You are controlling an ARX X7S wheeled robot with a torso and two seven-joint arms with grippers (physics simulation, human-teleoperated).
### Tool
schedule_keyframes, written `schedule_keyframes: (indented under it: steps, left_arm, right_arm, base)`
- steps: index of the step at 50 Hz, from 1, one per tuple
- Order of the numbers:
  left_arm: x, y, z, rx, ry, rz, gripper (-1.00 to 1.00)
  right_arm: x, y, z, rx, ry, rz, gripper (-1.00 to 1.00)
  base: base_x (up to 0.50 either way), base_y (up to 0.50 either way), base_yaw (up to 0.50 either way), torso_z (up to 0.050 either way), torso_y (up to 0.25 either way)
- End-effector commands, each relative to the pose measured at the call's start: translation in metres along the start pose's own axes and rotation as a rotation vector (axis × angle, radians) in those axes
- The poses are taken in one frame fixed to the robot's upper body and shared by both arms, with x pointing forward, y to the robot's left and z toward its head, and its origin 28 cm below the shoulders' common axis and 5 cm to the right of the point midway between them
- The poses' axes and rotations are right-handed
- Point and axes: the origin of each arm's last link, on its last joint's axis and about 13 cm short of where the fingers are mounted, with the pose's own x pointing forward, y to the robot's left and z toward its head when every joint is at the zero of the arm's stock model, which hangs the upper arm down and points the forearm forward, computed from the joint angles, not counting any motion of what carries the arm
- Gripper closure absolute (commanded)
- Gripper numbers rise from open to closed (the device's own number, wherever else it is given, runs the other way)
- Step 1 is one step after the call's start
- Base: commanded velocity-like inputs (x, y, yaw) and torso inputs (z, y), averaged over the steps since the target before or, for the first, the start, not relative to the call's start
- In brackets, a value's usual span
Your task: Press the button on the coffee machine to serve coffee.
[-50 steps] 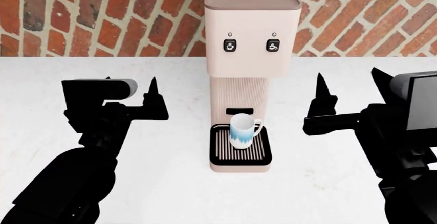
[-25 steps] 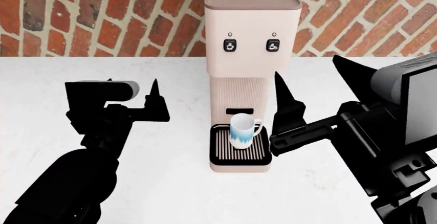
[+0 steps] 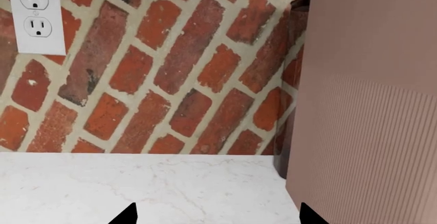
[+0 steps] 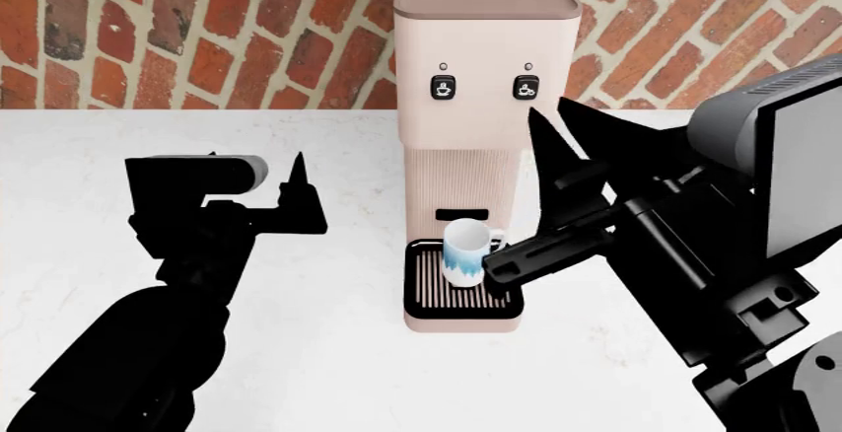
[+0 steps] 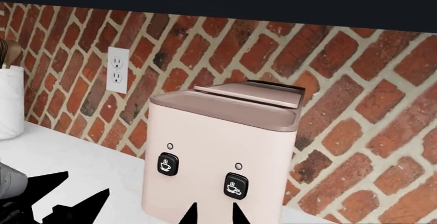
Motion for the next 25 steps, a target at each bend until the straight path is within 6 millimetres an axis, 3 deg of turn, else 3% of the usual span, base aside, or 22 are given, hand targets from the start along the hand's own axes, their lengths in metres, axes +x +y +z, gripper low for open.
schedule_keyframes:
  steps: [1, 25]
  left_arm:
    - [-0.001, 0.002, -0.003, 0.000, 0.005, 0.006, -1.00]
    - [-0.001, 0.003, -0.006, -0.003, 0.016, 0.004, -1.00]
  right_arm:
    - [0.006, -0.002, 0.000, -0.040, 0.011, -0.042, 1.00]
    - [0.024, -0.002, -0.009, -0.074, 0.028, -0.080, 1.00]
  base:
    - [0.00, 0.00, 0.00, 0.000, 0.000]
    - [0.00, 0.00, 0.00, 0.000, 0.000]
